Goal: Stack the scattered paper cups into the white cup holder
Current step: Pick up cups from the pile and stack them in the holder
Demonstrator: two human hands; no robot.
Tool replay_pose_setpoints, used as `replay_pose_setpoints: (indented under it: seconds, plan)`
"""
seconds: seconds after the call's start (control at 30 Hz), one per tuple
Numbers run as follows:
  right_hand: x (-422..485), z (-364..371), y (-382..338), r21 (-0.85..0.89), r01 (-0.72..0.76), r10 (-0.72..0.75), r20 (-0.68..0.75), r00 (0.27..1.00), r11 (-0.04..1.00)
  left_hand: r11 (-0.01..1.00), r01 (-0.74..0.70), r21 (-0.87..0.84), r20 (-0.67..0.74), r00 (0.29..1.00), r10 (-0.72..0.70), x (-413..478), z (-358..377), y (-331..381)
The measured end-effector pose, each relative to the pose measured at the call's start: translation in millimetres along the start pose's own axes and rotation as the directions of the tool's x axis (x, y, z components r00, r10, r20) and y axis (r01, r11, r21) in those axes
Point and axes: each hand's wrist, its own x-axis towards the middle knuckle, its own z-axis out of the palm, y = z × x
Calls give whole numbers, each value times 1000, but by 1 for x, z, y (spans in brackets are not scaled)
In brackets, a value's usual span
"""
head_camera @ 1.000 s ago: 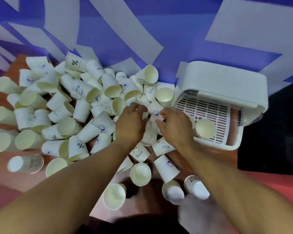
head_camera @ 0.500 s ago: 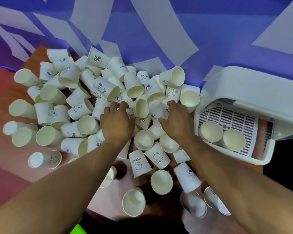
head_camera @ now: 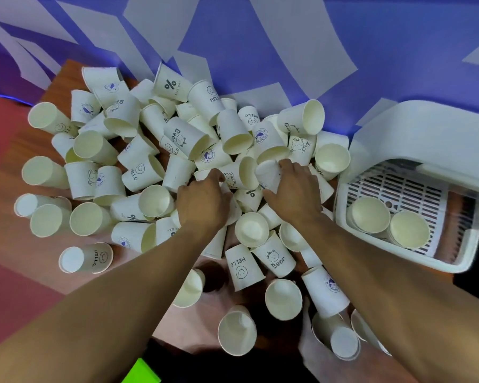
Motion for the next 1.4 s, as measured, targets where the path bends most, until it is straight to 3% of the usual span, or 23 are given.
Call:
replay_pose_setpoints:
  seconds: [0.37, 0.6, 0.8, 1.07, 1.3, 1.4]
  plan:
    - [-24, -23, 1, 338, 90, -29, -183, 983, 937, 997, -13, -76, -106, 994, 5, -15, -18, 6]
    - [-53, -50, 12, 177, 335, -287, -247, 925, 926, 952, -276, -134, -73, 961, 268, -33, -35, 36]
    - [-82, -82, 27, 233, 390, -317, -297, 901, 891, 925, -357, -132, -12, 933, 358, -44, -38, 70]
    - [-126, -123, 60, 423, 329, -209, -307, 929, 844, 889, -412, -198, 26, 905, 425, -71, -32, 111]
    - [-153, -133, 81, 370, 247, 5, -563, 827, 896, 856, -448, -256, -7, 887, 462, -89, -31, 141]
    - [-156, -136, 90, 444, 193, 88, -539, 838, 875, 845, -475, -246, -25, 875, 484, -92, -28, 152]
